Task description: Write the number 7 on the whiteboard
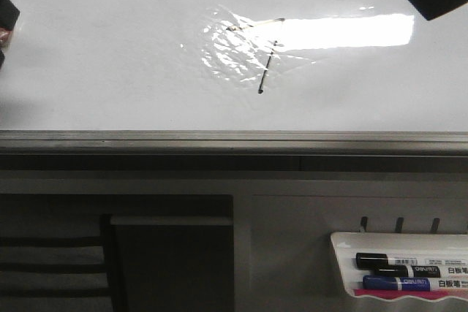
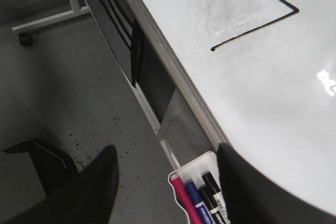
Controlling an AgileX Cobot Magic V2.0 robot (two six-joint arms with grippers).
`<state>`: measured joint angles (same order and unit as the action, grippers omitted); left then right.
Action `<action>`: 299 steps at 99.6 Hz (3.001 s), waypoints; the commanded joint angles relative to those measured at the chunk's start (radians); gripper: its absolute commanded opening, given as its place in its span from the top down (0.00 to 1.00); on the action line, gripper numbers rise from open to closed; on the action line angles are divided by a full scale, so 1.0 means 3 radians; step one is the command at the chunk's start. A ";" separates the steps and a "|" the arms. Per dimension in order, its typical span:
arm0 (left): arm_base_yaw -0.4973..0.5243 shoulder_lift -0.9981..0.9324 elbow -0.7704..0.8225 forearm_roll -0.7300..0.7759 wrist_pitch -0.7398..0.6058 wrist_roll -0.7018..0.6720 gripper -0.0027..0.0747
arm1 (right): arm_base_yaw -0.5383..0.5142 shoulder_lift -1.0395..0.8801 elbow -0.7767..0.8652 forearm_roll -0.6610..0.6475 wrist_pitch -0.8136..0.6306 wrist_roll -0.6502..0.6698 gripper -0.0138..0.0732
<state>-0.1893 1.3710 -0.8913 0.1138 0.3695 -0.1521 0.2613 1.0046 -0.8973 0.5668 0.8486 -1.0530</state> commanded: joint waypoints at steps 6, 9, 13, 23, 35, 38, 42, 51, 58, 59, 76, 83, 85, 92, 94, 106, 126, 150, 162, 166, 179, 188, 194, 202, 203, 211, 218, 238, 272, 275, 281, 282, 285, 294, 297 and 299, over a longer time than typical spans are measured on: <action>0.0007 -0.0126 -0.0123 -0.0019 -0.0082 -0.0037 0.53 | -0.0014 -0.0027 -0.0078 0.0094 -0.0082 0.0006 0.41; 0.0007 -0.0164 -0.0140 0.0001 -0.0032 -0.0037 0.51 | -0.0014 -0.0041 -0.0078 0.0094 -0.0082 0.0006 0.41; 0.0007 -0.0216 -0.0158 0.0028 0.0023 -0.0037 0.51 | -0.0014 -0.0064 -0.0093 0.0094 -0.0079 0.0006 0.41; 0.0007 -0.0457 -0.0198 0.0110 0.0299 -0.0031 0.52 | -0.0014 -0.0181 -0.0167 0.0094 -0.0029 0.0057 0.41; 0.0007 -0.0834 -0.0198 0.0121 0.0585 -0.0031 0.52 | -0.0016 -0.0383 -0.0231 -0.0028 -0.0027 0.0437 0.41; 0.0007 -0.0941 -0.0190 0.0095 0.0674 -0.0031 0.52 | -0.0022 -0.0437 -0.0237 -0.0151 -0.0027 0.0645 0.41; 0.0007 -0.1105 -0.0146 0.0051 0.0730 -0.0031 0.52 | -0.0036 -0.0521 -0.0237 -0.0318 -0.0015 0.1059 0.41; 0.0007 -0.1542 0.0066 -0.0039 0.0736 0.0050 0.52 | -0.0097 -0.0683 -0.0237 -0.0978 0.0131 0.2146 0.42; 0.0007 -0.1863 0.0317 -0.0070 0.0667 0.0176 0.52 | -0.0147 -0.0811 -0.0179 -0.1472 0.0213 0.2809 0.46; 0.0007 -0.1894 0.0373 -0.0070 0.0657 0.0183 0.52 | -0.0145 -0.0825 -0.0169 -0.1543 0.0213 0.2857 0.46; 0.0007 -0.2550 0.1023 -0.0099 0.0127 0.0242 0.52 | -0.0183 -0.1148 0.0280 -0.1639 -0.0169 0.3196 0.56; 0.0007 -0.2727 0.1249 -0.0168 -0.0200 0.0242 0.52 | -0.0183 -0.1257 0.0508 -0.1511 -0.0484 0.3196 0.59; 0.0007 -0.2766 0.1295 -0.0184 -0.0249 0.0242 0.52 | -0.0183 -0.1276 0.0553 -0.1487 -0.0582 0.3196 0.60; 0.0007 -0.2854 0.1397 -0.0184 -0.0430 0.0242 0.52 | -0.0183 -0.1362 0.0753 -0.1435 -0.0866 0.3196 0.62; 0.0007 -0.2873 0.1416 -0.0184 -0.0461 0.0242 0.52 | -0.0183 -0.1382 0.0808 -0.1435 -0.0939 0.3196 0.63; 0.0007 -0.2902 0.1432 -0.0177 -0.0496 0.0248 0.56 | -0.0183 -0.1453 0.1054 -0.1435 -0.1226 0.3190 0.72; 0.0007 -0.2902 0.1432 -0.0147 -0.0496 0.0248 0.89 | -0.0183 -0.1460 0.1259 -0.1435 -0.1431 0.3184 0.92; 0.0007 -0.2902 0.1432 -0.0168 -0.0496 0.0248 0.99 | -0.0183 -0.1460 0.1359 -0.1435 -0.1695 0.3184 0.92; 0.0007 -0.2902 0.1432 -0.0168 -0.0496 0.0248 0.99 | -0.0183 -0.1460 0.1359 -0.1435 -0.1695 0.3184 0.92; 0.0007 -0.2902 0.1432 -0.0168 -0.0496 0.0248 0.99 | -0.0183 -0.1460 0.1359 -0.1435 -0.1695 0.3184 0.92; 0.0007 -0.2902 0.1432 -0.0168 -0.0496 0.0248 0.99 | -0.0183 -0.1460 0.1359 -0.1435 -0.1695 0.3184 0.92; 0.0007 -0.2902 0.1432 -0.0168 -0.0496 0.0248 0.99 | -0.0183 -0.1460 0.1359 -0.1435 -0.1695 0.3184 0.92; 0.0007 -0.2929 0.1443 -0.0168 -0.0496 0.0248 0.99 | -0.0183 -0.1460 0.1359 -0.1435 -0.1695 0.3184 0.92; 0.0015 -0.3094 0.1534 -0.0168 -0.0549 0.0248 0.99 | -0.0183 -0.1460 0.1359 -0.1435 -0.1695 0.3184 0.92; 0.0015 -0.3125 0.1558 -0.0168 -0.0560 0.0248 0.99 | -0.0183 -0.1460 0.1359 -0.1435 -0.1701 0.3184 0.92; 0.0055 -0.3314 0.1699 -0.0168 -0.0597 0.0248 0.99 | -0.0183 -0.1460 0.1359 -0.1435 -0.1701 0.3184 0.92; 0.0128 -0.3539 0.1845 -0.0168 -0.0597 0.0241 0.99 | -0.0183 -0.1460 0.1359 -0.1435 -0.1701 0.3184 0.92; 0.0408 -0.4457 0.2593 -0.0492 -0.0751 0.0198 0.99 | -0.0183 -0.1460 0.1359 -0.1435 -0.1701 0.3184 0.92; 0.0357 -0.4682 0.3081 -0.0505 -0.1395 0.0198 0.99 | -0.0183 -0.1460 0.1359 -0.1435 -0.1696 0.3184 0.92; 0.0357 -0.4682 0.3081 -0.0505 -0.1379 0.0198 0.99 | -0.0183 -0.1460 0.1359 -0.1435 -0.1696 0.3184 0.92; 0.0357 -0.4682 0.3081 -0.0505 -0.1342 0.0198 0.99 | -0.0183 -0.1460 0.1359 -0.1435 -0.1696 0.3184 0.92; 0.0357 -0.4682 0.3081 -0.0505 -0.1342 0.0198 0.99 | -0.0183 -0.1460 0.1359 -0.1435 -0.1696 0.3184 0.92; 0.0357 -0.4682 0.3081 -0.0505 -0.1342 0.0198 0.99 | -0.0183 -0.1460 0.1359 -0.1435 -0.1696 0.3184 0.92; 0.0357 -0.4682 0.3081 -0.0505 -0.1342 0.0198 0.99 | -0.0183 -0.1460 0.1359 -0.1435 -0.1696 0.3184 0.92; 0.0357 -0.4682 0.3081 -0.0505 -0.1342 0.0198 0.99 | -0.0183 -0.1460 0.1359 -0.1435 -0.1696 0.3184 0.92; 0.0357 -0.4682 0.3081 -0.0505 -0.1342 0.0198 0.99 | -0.0183 -0.1460 0.1359 -0.1435 -0.1696 0.3184 0.92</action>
<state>-0.0719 -0.0033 0.0000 -0.0287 0.0424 -0.0824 0.2128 0.5661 -0.4653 0.1377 0.4151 -0.0921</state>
